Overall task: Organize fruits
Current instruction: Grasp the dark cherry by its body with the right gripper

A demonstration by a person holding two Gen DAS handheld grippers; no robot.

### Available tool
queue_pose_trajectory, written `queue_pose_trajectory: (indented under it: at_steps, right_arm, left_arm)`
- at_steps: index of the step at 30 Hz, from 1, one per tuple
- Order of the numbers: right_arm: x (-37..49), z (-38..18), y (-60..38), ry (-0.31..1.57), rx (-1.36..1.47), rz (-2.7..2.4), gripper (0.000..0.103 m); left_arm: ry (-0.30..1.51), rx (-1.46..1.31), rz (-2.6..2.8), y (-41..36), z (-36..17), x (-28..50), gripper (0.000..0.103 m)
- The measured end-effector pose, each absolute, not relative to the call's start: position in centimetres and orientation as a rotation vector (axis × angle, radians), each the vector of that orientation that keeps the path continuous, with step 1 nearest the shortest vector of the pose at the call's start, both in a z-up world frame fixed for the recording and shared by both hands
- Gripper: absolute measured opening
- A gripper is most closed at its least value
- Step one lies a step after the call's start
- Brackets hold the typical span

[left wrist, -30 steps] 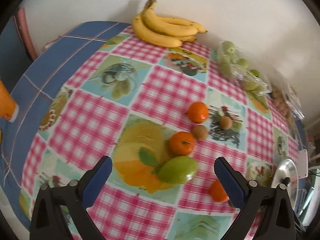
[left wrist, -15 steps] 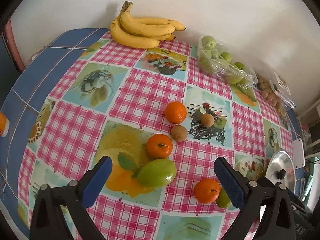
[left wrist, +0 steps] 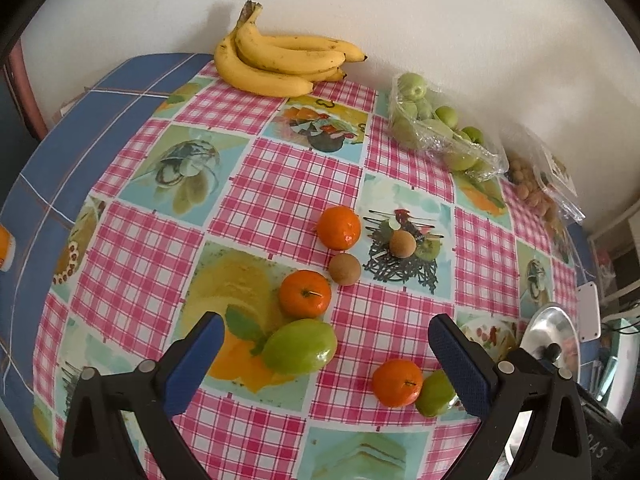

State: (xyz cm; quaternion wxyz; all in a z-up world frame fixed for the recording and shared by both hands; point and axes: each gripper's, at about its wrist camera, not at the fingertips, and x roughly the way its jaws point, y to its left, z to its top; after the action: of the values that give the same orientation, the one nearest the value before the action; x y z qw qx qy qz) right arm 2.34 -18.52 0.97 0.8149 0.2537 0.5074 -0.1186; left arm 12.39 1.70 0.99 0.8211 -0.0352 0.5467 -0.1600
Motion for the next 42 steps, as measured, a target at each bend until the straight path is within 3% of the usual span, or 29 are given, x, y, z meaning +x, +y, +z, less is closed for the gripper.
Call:
queue_pose_trajectory:
  at_steps: [3, 6, 10, 13, 18, 20, 42]
  right_arm:
    - [2.5, 0.8, -18.3, 1.082, 0.529, -0.235, 0.084]
    - [2.7, 0.0, -18.3, 1.105, 0.532, -0.237, 0.074]
    - [2.8, -1.1, -18.4, 1.125, 0.543, -0.247, 0.070]
    - [2.9, -2.1, -18.5, 1.146, 0.561, -0.251, 0.060]
    - [2.9, -3.2, -18.9, 1.161, 0.575, -0.275, 0.058]
    - [2.9, -3.4, -18.9, 1.163, 0.578, -0.281, 0.050]
    - [3.0, -4.9, -19.3, 1.170, 0.630, -0.288, 0.033]
  left_arm:
    - [1.175, -0.076, -0.351, 1.3, 0.7, 12.3, 0.102]
    - [1.208, -0.081, -0.370, 0.9, 0.1, 12.3, 0.102]
    - [1.252, -0.089, -0.386, 0.2, -0.8, 12.1, 0.102]
    - [1.272, -0.090, -0.385, -0.1, -1.4, 12.1, 0.102]
    - [1.295, -0.090, -0.381, -0.5, -1.9, 12.0, 0.102]
    - [1.293, -0.083, -0.380, -0.6, -1.9, 12.1, 0.102]
    - [1.276, -0.020, -0.390, -2.0, -1.6, 11.7, 0.102]
